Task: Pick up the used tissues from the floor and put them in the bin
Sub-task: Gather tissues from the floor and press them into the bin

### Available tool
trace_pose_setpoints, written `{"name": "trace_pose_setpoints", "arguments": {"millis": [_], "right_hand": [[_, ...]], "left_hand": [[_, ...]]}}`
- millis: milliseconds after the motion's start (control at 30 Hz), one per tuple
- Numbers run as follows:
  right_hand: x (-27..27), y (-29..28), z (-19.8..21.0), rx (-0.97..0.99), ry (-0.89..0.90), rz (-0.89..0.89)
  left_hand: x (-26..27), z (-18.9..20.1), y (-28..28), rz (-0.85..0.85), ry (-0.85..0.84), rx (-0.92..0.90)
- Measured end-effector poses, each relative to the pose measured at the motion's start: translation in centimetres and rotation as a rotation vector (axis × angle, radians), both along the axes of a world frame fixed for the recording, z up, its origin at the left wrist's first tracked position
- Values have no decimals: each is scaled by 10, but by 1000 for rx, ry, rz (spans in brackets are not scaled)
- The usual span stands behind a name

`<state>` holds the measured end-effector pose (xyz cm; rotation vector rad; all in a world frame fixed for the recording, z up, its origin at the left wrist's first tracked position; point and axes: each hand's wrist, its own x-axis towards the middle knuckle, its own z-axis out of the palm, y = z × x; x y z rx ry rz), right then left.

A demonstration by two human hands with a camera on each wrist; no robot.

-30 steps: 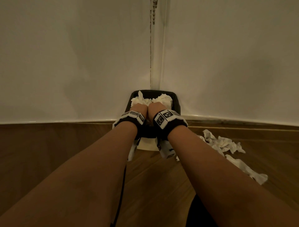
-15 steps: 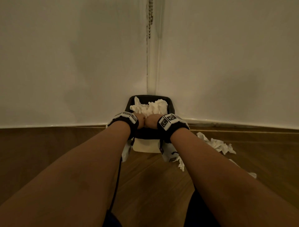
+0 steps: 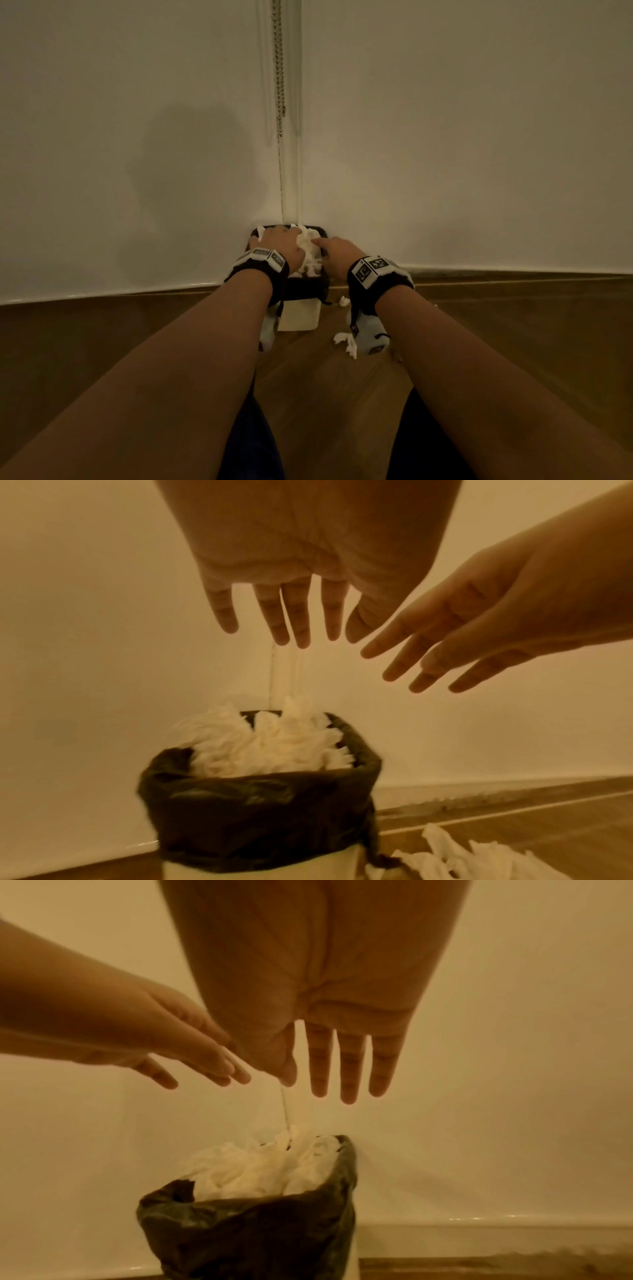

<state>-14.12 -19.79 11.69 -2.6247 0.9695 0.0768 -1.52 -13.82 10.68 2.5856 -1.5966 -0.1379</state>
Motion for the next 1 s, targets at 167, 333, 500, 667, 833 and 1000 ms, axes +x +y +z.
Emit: {"name": "trace_pose_setpoints", "arguments": {"millis": [167, 333, 500, 667, 833, 1000], "right_hand": [[-50, -21, -2, -147, -144, -183], [-88, -47, -30, -166, -91, -312], [-101, -63, -70, -93, 22, -289], [-96, -79, -113, 31, 116, -186], [-89, -107, -156, 131, 231, -144], [-81, -130, -206, 195, 268, -157]], "left_hand": [[-51, 22, -3, -170, -9, -199], [-82, 7, -17, -278, 118, -101], [-105, -47, -37, -351, 142, 126], [-117, -130, -42, -290, 273, 267], [-109, -192, -51, -237, 332, 399], [-102, -242, -62, -208, 325, 415]]}}
